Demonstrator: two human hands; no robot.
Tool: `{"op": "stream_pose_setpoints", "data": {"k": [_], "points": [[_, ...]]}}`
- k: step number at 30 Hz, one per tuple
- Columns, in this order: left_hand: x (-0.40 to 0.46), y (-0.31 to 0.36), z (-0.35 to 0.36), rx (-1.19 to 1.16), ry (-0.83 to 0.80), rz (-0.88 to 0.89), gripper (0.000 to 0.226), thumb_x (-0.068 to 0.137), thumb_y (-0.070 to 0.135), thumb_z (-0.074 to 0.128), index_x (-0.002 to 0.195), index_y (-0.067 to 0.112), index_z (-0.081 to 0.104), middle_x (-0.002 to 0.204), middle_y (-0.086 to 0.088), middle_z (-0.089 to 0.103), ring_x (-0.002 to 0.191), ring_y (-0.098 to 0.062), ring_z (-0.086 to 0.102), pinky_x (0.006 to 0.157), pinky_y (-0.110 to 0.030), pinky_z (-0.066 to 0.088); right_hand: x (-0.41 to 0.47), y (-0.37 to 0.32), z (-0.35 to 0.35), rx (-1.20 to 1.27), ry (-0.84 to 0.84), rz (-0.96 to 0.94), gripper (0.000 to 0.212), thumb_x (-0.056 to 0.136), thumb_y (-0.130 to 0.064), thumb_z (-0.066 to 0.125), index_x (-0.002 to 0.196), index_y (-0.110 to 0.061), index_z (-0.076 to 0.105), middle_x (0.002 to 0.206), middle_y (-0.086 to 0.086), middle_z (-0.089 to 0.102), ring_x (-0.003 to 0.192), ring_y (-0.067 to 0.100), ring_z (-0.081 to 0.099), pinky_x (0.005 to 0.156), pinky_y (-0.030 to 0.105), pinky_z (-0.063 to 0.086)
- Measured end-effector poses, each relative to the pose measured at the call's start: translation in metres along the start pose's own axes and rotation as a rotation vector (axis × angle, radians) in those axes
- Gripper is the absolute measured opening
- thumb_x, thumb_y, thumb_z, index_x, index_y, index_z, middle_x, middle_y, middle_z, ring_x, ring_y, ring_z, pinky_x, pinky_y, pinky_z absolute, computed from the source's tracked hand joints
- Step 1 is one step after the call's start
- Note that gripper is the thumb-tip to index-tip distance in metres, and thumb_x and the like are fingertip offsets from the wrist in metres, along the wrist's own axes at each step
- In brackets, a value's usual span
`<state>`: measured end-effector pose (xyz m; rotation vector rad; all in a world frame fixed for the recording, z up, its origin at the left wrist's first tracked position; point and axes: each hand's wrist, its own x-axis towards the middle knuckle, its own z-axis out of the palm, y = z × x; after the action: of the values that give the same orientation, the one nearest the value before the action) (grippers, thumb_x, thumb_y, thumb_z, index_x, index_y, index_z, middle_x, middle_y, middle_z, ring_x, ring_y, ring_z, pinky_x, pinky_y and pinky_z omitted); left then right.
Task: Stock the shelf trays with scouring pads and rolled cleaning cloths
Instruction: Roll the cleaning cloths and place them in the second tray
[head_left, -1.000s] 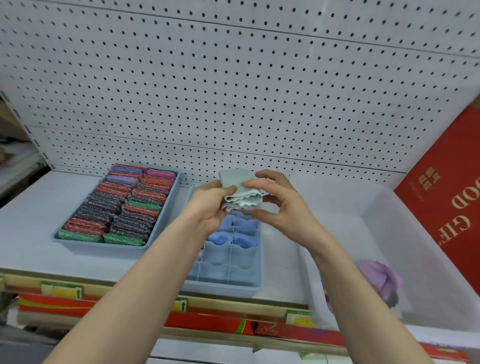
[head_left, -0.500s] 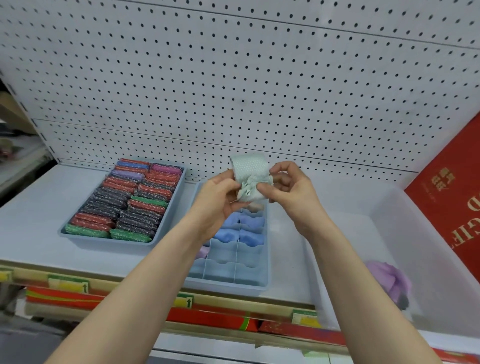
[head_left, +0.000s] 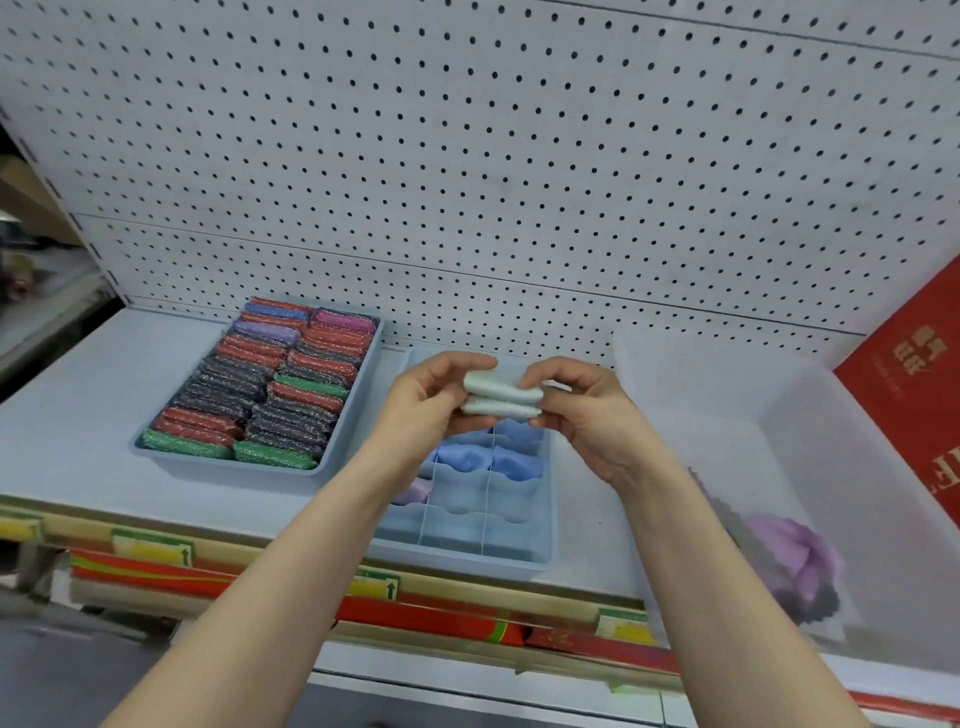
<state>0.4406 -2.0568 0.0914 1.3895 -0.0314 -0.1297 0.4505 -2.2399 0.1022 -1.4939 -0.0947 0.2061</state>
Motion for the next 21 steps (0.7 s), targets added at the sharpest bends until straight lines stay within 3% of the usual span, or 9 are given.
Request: {"op": "stream_pose_setpoints", "data": {"k": [3,6,10,13,15,17,19,21], "points": [[0.0,-0.005,-0.008,-0.102,0.025,-0.112,0.024,0.098,0.017,0.052,0.111,0.008,0.07,0.113,-0.016,0.064,0.096,-0.031,0.07,0.077,-0.027,0.058,-0.002,0.01,0.01,-0.139,0.071,-0.055,0.043,0.081,0.018,0.05,0.066,-0.016,0.071,0.083,0.001,0.062,0.069,0.013,0.06,0.063,0.023,0.05],[-0.005,-0.015,-0.012,-0.037,0.042,-0.089,0.024,0.093,0.007,0.062,0.117,0.006,0.065,0.108,-0.012,0.071,0.087,-0.022,0.073,0.076,-0.024,0.057,-0.005,0.015,0.02,-0.196,0.073,-0.059,0.043,0.082,0.017,0.046,0.07,-0.014,0.073,0.09,0.004,0.061,0.072,0.012,0.062,0.064,0.022,0.051],[-0.009,-0.022,-0.022,0.021,0.046,-0.044,0.028,0.09,0.0,0.064,0.116,0.009,0.065,0.108,-0.013,0.07,0.083,-0.017,0.072,0.073,-0.021,0.056,-0.01,0.016,0.024,-0.176,0.051,0.04,0.015,0.092,-0.011,0.061,0.101,-0.017,0.072,0.091,0.007,0.066,0.079,0.014,0.064,0.067,0.025,0.055],[-0.012,-0.025,-0.03,0.083,0.017,-0.03,0.028,0.088,0.0,0.066,0.113,0.012,0.066,0.108,-0.01,0.068,0.08,-0.015,0.071,0.071,-0.022,0.057,-0.01,0.028,0.026,-0.21,-0.034,0.124,0.024,0.087,-0.012,0.072,0.111,-0.014,0.071,0.093,0.013,0.069,0.08,0.017,0.066,0.072,0.024,0.056],[-0.015,-0.031,-0.037,0.138,-0.007,-0.03,0.028,0.086,0.002,0.07,0.111,0.016,0.067,0.107,-0.008,0.068,0.082,-0.017,0.071,0.074,-0.03,0.06,-0.011,0.036,0.03,-0.208,-0.02,0.155,0.023,0.084,-0.005,0.074,0.106,-0.008,0.071,0.091,0.013,0.07,0.078,0.017,0.066,0.07,0.024,0.057],[-0.017,-0.038,-0.047,0.267,-0.003,-0.043,0.029,0.085,0.009,0.073,0.106,0.027,0.067,0.106,-0.001,0.07,0.087,-0.018,0.071,0.072,-0.038,0.06,-0.011,0.048,0.032,-0.246,0.043,0.16,0.017,0.082,-0.003,0.075,0.096,-0.012,0.071,0.083,0.004,0.07,0.074,0.017,0.066,0.071,0.028,0.058],[-0.02,-0.048,-0.06,0.419,0.023,-0.026,0.028,0.085,0.008,0.072,0.103,0.029,0.066,0.104,0.003,0.071,0.092,-0.015,0.07,0.072,-0.03,0.06,-0.012,0.064,0.032,-0.427,0.116,0.146,0.017,0.08,-0.009,0.077,0.089,-0.022,0.07,0.078,-0.006,0.069,0.07,0.016,0.066,0.074,0.032,0.059],[-0.022,-0.056,-0.072,0.583,0.026,-0.005,0.029,0.085,0.007,0.071,0.108,0.024,0.068,0.107,0.001,0.071,0.095,-0.012,0.068,0.075,-0.017,0.055,-0.015,0.077,0.034,-0.713,0.15,0.144,0.018,0.079,-0.017,0.075,0.085,-0.03,0.066,0.076,-0.015,0.065,0.069,0.012,0.063,0.069,0.024,0.052]]}}
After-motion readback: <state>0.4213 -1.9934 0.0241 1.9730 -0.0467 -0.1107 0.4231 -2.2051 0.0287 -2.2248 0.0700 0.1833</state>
